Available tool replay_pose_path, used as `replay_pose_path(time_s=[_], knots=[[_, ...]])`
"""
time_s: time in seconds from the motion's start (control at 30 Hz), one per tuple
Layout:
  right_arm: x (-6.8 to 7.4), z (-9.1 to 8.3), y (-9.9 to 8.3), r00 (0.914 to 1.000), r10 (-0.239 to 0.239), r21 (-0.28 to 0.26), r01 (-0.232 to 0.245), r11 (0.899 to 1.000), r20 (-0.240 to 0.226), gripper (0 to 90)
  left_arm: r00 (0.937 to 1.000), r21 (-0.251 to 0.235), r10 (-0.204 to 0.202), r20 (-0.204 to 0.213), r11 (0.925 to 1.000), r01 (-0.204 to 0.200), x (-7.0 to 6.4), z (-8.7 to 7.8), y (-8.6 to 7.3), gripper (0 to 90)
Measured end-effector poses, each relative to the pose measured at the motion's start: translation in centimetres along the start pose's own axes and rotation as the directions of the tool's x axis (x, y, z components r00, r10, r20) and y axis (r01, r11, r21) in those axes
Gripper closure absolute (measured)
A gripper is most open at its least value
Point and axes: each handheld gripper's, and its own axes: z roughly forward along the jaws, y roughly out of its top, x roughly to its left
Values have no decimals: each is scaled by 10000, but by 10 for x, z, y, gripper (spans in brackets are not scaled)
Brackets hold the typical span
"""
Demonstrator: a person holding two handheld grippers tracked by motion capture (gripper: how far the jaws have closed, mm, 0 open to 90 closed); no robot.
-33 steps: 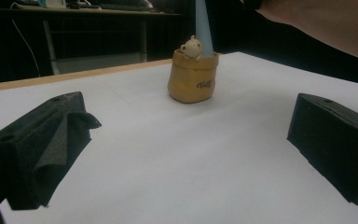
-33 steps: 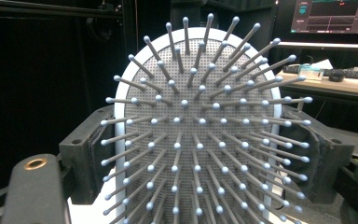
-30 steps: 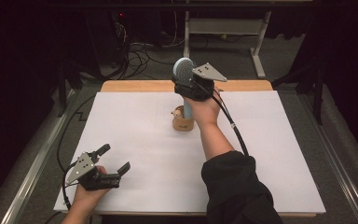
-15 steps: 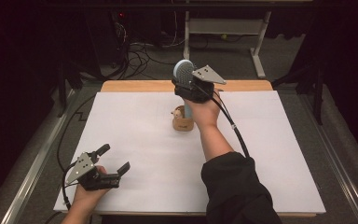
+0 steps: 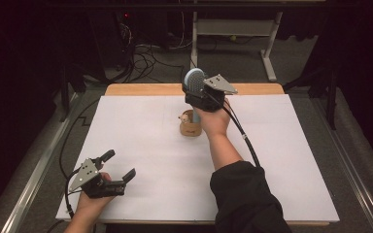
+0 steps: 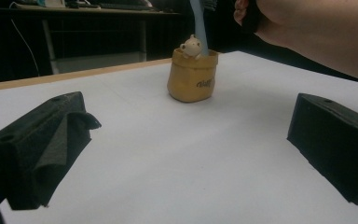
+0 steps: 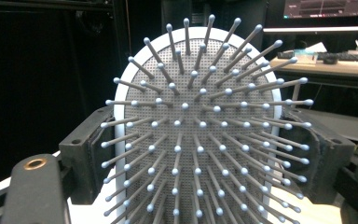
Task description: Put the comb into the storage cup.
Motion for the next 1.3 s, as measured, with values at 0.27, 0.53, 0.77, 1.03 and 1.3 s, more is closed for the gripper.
replay_pose_path(time_s=[0.27,0.53,0.77,1.03,1.3], knots=[[-8,-3,-7,9988,486,10,-486,9988,100,204,10000,29,-5,-4,10000,5,0,0,-1,2],[-5,-3,-9,9974,719,-12,-719,9974,-76,204,10000,-1,-57,-41,10000,57,0,1,-1,2],[-5,-3,-10,9973,738,48,-738,9973,18,204,10000,21,-66,-35,10000,66,0,0,-1,2],[-11,-7,-17,9953,957,70,-958,9954,115,203,9998,2,-159,-104,9999,159,-1,1,-2,2],[-22,-13,-17,9875,1560,138,-1563,9876,225,200,9996,116,-258,-148,9996,259,-2,1,-3,3]])
